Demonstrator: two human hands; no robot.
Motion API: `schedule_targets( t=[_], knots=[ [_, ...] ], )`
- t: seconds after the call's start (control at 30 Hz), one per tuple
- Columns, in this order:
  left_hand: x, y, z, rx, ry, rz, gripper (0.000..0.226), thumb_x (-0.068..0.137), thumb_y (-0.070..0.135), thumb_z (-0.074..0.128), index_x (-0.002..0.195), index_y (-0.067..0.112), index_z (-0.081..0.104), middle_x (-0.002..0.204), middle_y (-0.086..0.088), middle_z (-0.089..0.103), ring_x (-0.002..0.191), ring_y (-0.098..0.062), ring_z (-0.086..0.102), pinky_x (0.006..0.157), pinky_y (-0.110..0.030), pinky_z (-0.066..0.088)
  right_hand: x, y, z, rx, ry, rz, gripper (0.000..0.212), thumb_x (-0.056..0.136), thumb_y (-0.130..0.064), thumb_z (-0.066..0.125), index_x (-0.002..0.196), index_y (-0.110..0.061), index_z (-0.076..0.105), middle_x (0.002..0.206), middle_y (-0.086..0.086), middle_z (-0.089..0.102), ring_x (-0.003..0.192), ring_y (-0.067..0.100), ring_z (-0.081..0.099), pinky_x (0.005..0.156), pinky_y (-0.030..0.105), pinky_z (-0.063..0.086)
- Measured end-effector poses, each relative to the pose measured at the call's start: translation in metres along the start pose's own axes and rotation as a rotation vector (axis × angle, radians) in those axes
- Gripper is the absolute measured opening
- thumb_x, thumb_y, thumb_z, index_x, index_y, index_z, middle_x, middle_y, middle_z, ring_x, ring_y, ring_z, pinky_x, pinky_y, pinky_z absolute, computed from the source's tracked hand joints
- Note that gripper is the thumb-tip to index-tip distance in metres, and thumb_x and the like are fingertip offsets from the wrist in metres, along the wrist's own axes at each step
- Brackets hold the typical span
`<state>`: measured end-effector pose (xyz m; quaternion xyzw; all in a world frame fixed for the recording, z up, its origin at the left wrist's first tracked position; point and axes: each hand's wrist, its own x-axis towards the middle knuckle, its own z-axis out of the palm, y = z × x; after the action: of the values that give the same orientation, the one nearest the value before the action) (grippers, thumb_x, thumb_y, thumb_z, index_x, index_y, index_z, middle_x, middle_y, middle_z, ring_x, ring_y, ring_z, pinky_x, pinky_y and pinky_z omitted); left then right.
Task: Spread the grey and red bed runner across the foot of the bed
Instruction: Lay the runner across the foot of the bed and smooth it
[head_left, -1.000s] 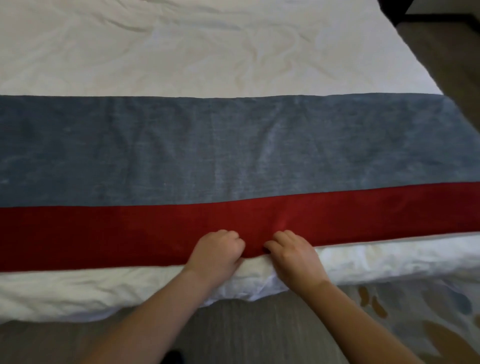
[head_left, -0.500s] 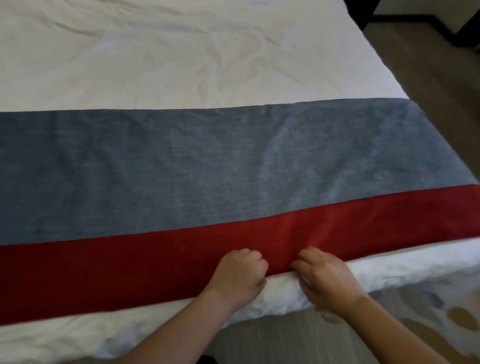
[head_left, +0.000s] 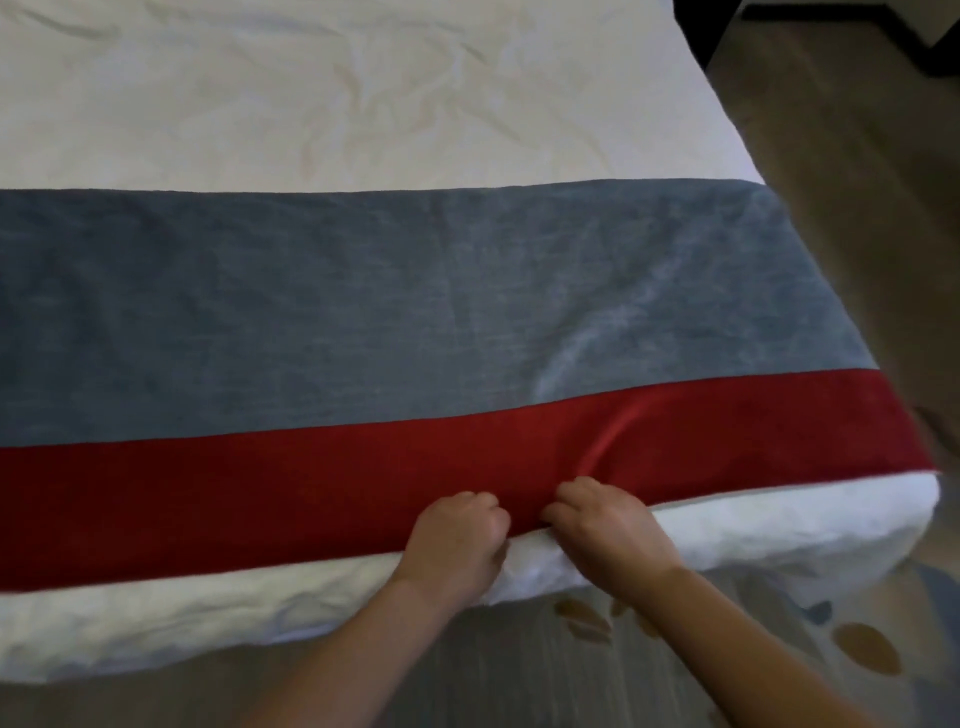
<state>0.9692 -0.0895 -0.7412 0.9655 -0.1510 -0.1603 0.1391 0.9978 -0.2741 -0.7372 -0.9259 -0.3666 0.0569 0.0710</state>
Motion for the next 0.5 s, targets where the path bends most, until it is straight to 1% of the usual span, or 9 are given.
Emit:
schedule_targets(
  t=[0.07,0.13,0.17,0.23,0.3,0.33,0.4,0.43,0.5],
  knots=[
    [0.015,0.027,-0.003,-0.021,0.009,0.040,0.011,0.074,0.027,0.070,0.075,0.016,0.070,0.073,0.001,0.062,0.069,-0.018,0.061,0.056,-0.029,0.046,-0.019,0.031,-0.008,0.005,0.001,0.042,0.029,0.043,-0.008,0.084,0.066,-0.017,0.069,0.064,-0.001,0.059,0.057,0.019,0.057,0.043,0.026,0.046],
    [0.036,0.063,0.001,0.040,0.025,0.067,0.019,0.053,0.026,0.085,0.057,0.021,0.067,0.057,0.006,0.058,0.051,-0.013,0.058,0.042,-0.023,0.043,-0.037,0.064,-0.019,-0.014,-0.002,0.104,0.030,0.042,-0.007,0.085,0.066,-0.016,0.070,0.064,0.001,0.059,0.057,0.022,0.059,0.041,0.026,0.047],
    [0.048,0.080,0.003,0.053,0.054,0.067,0.022,0.048,0.024,0.087,0.054,0.022,0.066,0.054,0.007,0.056,0.048,-0.012,0.056,0.040,-0.022,0.041,-0.045,0.079,-0.025,-0.027,-0.005,0.138,0.029,0.043,-0.006,0.085,0.065,-0.015,0.069,0.063,0.001,0.059,0.056,0.022,0.059,0.040,0.026,0.046],
    [0.068,0.111,0.006,0.049,0.117,0.050,0.022,0.048,0.020,0.087,0.053,0.021,0.066,0.054,0.007,0.056,0.048,-0.013,0.056,0.040,-0.022,0.041,-0.058,0.103,-0.031,-0.039,-0.018,0.179,0.027,0.044,-0.003,0.085,0.063,-0.015,0.069,0.062,0.001,0.060,0.056,0.022,0.060,0.038,0.027,0.046],
    [0.083,0.134,0.007,0.010,0.109,0.047,0.022,0.049,0.014,0.085,0.053,0.020,0.065,0.054,0.004,0.056,0.049,-0.015,0.056,0.041,-0.022,0.041,-0.066,0.117,-0.032,-0.024,-0.031,0.173,0.027,0.043,-0.001,0.084,0.061,-0.014,0.069,0.062,0.001,0.060,0.056,0.022,0.060,0.038,0.028,0.047],
    [0.088,0.141,0.009,0.002,0.105,0.042,0.020,0.052,0.010,0.083,0.055,0.017,0.065,0.057,0.002,0.058,0.052,-0.016,0.058,0.044,-0.024,0.042,-0.067,0.119,-0.031,-0.014,-0.035,0.160,0.028,0.042,0.000,0.084,0.059,-0.015,0.068,0.061,0.000,0.060,0.055,0.021,0.060,0.038,0.027,0.047],
    [0.092,0.148,0.017,-0.029,0.081,0.008,0.007,0.072,0.007,0.069,0.073,0.014,0.066,0.076,-0.002,0.061,0.072,-0.020,0.060,0.058,-0.029,0.042,-0.071,0.120,-0.029,0.004,-0.029,0.118,0.029,0.039,-0.001,0.084,0.054,-0.015,0.064,0.057,0.000,0.057,0.051,0.020,0.058,0.037,0.024,0.045],
    [0.092,0.147,0.023,-0.026,0.062,-0.009,0.009,0.082,0.008,0.059,0.083,0.013,0.066,0.086,-0.003,0.061,0.081,-0.021,0.058,0.064,-0.030,0.040,-0.074,0.120,-0.027,0.023,-0.025,0.090,0.029,0.039,-0.001,0.083,0.053,-0.015,0.062,0.056,0.000,0.056,0.050,0.020,0.057,0.037,0.024,0.044],
    [0.089,0.147,0.027,-0.024,0.026,0.006,0.015,0.088,0.011,0.050,0.091,0.014,0.065,0.093,-0.002,0.060,0.088,-0.021,0.056,0.067,-0.030,0.036,-0.082,0.121,-0.022,0.070,-0.028,0.047,0.027,0.043,-0.001,0.082,0.054,-0.014,0.062,0.058,0.002,0.055,0.052,0.021,0.056,0.039,0.026,0.045]
  ],
)
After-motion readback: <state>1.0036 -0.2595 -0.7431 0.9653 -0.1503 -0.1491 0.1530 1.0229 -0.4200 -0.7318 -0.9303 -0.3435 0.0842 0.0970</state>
